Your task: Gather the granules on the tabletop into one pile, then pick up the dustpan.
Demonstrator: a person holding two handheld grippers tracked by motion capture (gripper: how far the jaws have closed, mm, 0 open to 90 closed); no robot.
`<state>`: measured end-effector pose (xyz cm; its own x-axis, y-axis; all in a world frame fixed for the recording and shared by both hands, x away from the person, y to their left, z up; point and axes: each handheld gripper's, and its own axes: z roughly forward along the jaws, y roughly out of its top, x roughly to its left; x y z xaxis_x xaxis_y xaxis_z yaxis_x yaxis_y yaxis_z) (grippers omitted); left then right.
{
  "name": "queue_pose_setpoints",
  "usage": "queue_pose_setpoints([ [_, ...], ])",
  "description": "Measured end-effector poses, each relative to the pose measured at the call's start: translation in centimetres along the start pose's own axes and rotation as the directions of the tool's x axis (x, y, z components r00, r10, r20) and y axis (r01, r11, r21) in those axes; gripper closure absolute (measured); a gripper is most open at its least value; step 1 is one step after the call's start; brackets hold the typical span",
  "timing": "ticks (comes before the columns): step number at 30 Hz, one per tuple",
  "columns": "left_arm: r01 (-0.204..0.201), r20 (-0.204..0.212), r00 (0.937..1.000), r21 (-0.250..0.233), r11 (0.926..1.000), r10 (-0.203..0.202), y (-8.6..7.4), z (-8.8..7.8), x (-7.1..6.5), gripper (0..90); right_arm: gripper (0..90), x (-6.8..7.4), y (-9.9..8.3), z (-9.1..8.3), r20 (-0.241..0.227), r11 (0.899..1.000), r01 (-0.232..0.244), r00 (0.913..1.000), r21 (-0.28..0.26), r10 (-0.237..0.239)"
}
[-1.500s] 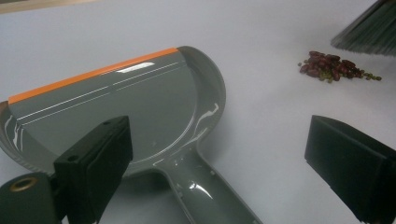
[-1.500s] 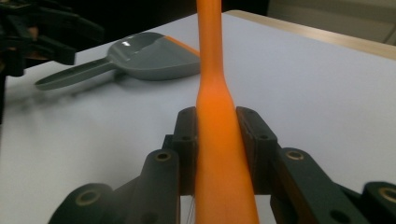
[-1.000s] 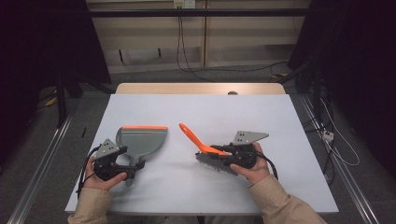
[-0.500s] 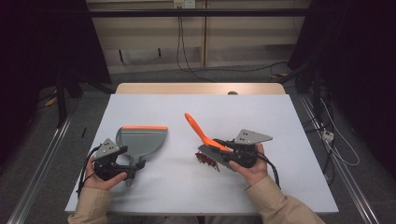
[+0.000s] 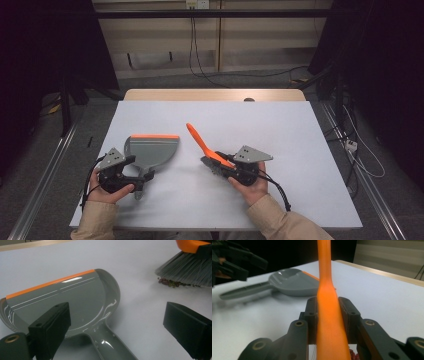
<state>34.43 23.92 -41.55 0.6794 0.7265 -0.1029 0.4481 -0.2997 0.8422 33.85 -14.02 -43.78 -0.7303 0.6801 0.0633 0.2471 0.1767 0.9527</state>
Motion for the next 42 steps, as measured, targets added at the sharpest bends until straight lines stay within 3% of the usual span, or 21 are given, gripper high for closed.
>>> queue_pose_setpoints([
  [11,0.006,-0.002,1.0,-0.005,1.0,-0.006,-0.1,0.0,0.2,7.3,71.1,-0.4,0.0,1.5,-0.006,1.0,0.03,0.9995,-0.01,-0.03],
  [19,0.008,-0.018,0.9998,0.003,1.0,-0.007,-0.1,-0.3,0.2,7.4,71.0,-0.8,1.1,0.2,0.001,0.998,0.032,0.9995,-0.045,-0.032],
  [26,0.027,-0.063,0.9978,0.082,0.9962,-0.021,-1.0,0.2,-0.2,7.4,71.0,-1.3,1.4,-2.0,0.012,0.999,0.033,0.9994,-0.043,-0.033],
  [32,0.041,-0.149,0.9887,0.157,0.9868,-0.017,-1.8,0.6,0.4,10.9,71.1,-1.9,1.2,-2.9,0.032,0.999,0.024,0.9992,-0.039,-0.023],
  [39,0.083,-0.188,0.981,0.184,0.9793,-0.048,-2.2,0.2,1.2,12.1,71.0,-2.6,1.0,-3.7,0.049,0.999,0.005,0.9988,-0.034,-0.003],
  [42,0.072,-0.191,0.981,0.189,0.9793,-0.036,-2.2,0.3,1.6,17.9,71.0,-2.9,0.9,-4.0,0.057,0.999,-0.006,0.9984,-0.032,0.007],
])
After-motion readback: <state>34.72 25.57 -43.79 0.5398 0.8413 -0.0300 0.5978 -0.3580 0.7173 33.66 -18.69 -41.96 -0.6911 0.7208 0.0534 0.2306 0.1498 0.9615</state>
